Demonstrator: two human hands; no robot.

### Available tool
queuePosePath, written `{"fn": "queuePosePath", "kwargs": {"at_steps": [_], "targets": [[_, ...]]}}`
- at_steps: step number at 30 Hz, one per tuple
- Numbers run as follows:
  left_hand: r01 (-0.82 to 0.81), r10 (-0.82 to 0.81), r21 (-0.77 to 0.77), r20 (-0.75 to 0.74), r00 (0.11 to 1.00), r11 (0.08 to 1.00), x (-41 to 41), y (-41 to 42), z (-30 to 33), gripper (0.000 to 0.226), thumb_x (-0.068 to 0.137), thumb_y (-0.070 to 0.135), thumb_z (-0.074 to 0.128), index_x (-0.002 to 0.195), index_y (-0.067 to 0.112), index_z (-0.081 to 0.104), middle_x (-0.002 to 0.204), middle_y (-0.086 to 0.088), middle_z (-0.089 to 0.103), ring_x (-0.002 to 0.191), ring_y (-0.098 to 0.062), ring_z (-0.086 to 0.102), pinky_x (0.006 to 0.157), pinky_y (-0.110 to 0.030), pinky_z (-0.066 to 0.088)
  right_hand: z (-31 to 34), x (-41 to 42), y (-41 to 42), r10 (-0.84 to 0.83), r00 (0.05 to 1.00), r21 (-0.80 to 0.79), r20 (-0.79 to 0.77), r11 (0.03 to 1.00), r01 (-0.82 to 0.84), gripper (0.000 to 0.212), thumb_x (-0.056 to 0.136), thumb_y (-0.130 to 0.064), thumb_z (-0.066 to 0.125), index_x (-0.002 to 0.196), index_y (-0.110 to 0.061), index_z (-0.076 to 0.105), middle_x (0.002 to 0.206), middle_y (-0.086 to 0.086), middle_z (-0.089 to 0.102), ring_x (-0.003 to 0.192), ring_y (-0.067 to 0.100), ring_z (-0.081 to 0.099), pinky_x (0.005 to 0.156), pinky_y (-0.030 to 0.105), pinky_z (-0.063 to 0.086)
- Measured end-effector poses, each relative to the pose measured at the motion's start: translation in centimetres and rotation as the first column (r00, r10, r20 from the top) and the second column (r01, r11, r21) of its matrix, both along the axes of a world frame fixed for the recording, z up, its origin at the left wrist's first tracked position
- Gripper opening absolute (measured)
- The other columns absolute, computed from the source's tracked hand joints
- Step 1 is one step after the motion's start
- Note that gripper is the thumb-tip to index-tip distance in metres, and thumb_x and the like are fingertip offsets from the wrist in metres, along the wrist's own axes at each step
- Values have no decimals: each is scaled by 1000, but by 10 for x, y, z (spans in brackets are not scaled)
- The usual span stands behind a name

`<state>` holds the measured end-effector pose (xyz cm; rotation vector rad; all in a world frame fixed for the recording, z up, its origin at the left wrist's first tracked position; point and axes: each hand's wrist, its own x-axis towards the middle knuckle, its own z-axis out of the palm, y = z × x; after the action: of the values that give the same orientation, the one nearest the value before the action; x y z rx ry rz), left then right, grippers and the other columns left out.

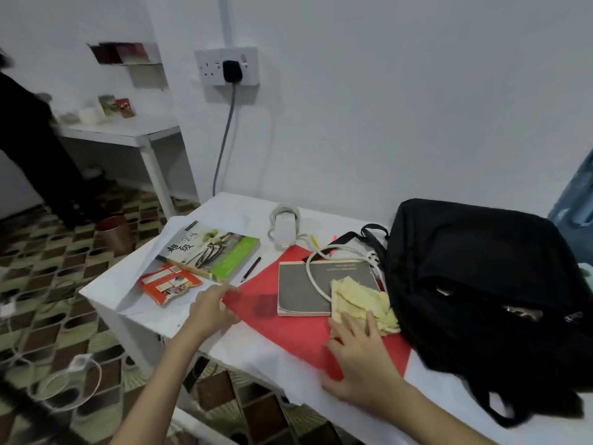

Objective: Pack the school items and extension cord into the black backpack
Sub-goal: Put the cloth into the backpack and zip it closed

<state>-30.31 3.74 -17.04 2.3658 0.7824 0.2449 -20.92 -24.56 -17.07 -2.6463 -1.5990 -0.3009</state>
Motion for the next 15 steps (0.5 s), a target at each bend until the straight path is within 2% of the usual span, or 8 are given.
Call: {"fn": "queuePosePath", "kwargs": {"at_steps": [1,2,4,6,8,10,12,15], "targets": [[-2,9,-68,102,995,998,-2,0,3,51,72,14,77,118,22,57,114,0,59,109,-22,52,92,-38,41,4,0,2,-13,1000,87,-19,996,15,34,67,-46,46,59,-20,65,70,2,69,67,23,67,70,42,53],[-20,47,-143,192,980,989,-3,-1,5,52,77,17,74,124,17,52,115,0,57,109,-21,52,92,-36,41,10,3,3,-39,998,182,-44,982,47,31,71,-37,45,52,-18,60,56,1,62,51,22,61,54,30,50],[-60,127,-239,277,952,969,0,-3,7,63,83,22,68,137,9,37,122,-5,54,115,-24,50,95,-36,40,30,14,3,-190,980,262,-64,944,200,29,77,-27,46,53,-15,56,50,3,59,45,25,57,40,25,38],[-36,87,-250,196,977,967,6,-5,4,75,81,25,70,141,8,28,129,-6,49,120,-25,47,95,-32,37,48,27,0,-302,948,298,-94,901,317,27,90,-23,48,70,-10,60,67,10,66,64,34,63,50,32,42],[78,-77,-170,9,997,982,10,-7,1,89,66,46,76,139,14,36,133,-3,48,119,-22,48,94,-28,38,54,33,0,-348,921,263,-177,885,385,29,97,-26,41,88,-5,60,83,18,66,81,40,62,63,38,43],[219,-216,0,-167,962,976,13,-8,1,95,45,66,60,130,24,50,125,0,56,114,-19,51,94,-29,40,53,31,3,-379,903,230,-202,878,420,31,98,-27,38,94,-4,59,87,21,65,85,42,61,68,40,44],[254,-222,155,-196,955,955,17,-5,-4,77,54,62,64,123,27,56,118,0,59,111,-19,52,90,-30,39,51,31,5,-399,887,266,-231,851,452,30,97,-25,40,95,-4,60,88,21,65,85,42,61,69,40,45],[140,-116,282,-99,988,949,13,5,-8,50,77,42,69,121,23,56,115,-5,56,106,-23,52,86,-34,42,50,34,6,-434,859,301,-271,810,504,30,95,-24,43,90,-2,62,87,21,66,83,42,60,66,40,45]]}}
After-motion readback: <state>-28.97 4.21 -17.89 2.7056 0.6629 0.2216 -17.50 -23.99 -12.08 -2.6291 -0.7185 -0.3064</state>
